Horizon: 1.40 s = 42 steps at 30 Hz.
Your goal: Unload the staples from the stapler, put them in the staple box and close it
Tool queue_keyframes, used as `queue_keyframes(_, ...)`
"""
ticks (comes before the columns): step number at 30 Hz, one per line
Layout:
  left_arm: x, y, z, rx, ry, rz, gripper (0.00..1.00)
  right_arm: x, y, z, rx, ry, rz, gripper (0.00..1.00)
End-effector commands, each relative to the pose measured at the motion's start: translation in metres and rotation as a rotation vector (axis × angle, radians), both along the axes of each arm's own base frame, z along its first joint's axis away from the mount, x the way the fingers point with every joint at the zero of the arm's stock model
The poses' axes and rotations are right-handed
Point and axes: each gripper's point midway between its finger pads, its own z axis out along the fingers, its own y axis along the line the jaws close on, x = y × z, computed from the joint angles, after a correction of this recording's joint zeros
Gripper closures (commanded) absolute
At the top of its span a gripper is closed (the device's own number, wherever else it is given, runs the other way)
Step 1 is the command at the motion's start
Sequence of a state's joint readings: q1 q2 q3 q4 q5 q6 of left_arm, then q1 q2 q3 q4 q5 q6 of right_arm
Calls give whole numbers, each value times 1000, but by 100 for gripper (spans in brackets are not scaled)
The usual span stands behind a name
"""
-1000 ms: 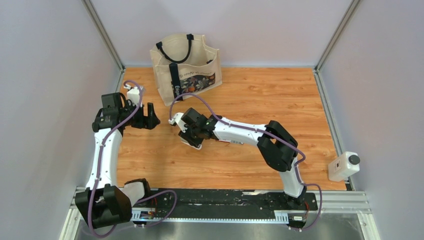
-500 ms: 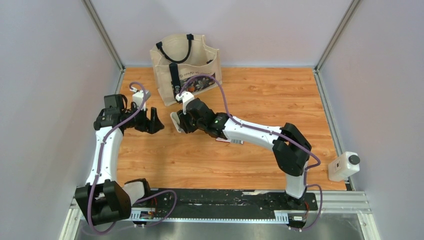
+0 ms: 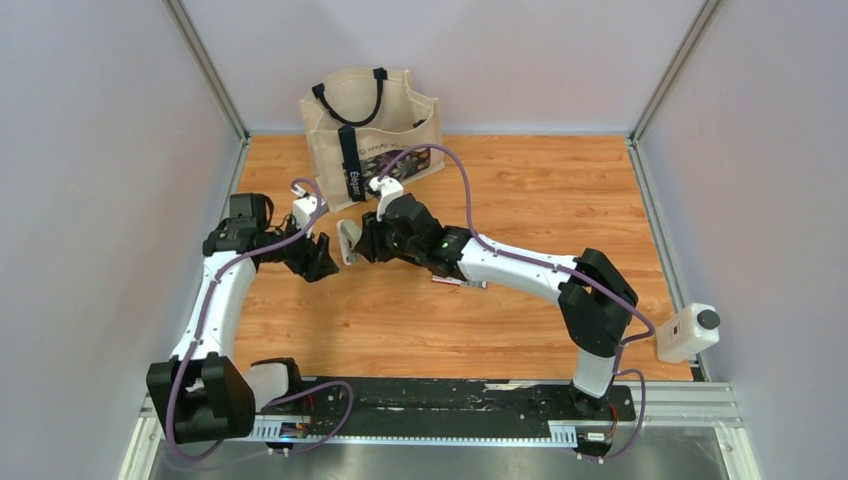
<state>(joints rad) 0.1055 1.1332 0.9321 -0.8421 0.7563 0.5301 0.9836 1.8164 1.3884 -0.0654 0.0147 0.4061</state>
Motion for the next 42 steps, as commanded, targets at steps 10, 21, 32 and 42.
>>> queue_keyframes(10, 2, -2, -28, 66, -73, -169, 22, -18, 9, 75, 315, 58, 84, 100)
queue_keyframes(21, 12, 0, -30, 95, -135, -158, 36, -31, 16, 76, 358, 101, 152, 100)
queue_keyframes(32, 12, 3, -27, 135, -200, -176, 65, -42, 15, 65, 355, 137, 188, 100)
queue_keyframes(42, 19, 18, -28, 251, -299, -154, 91, -54, 7, 52, 320, 166, 222, 100)
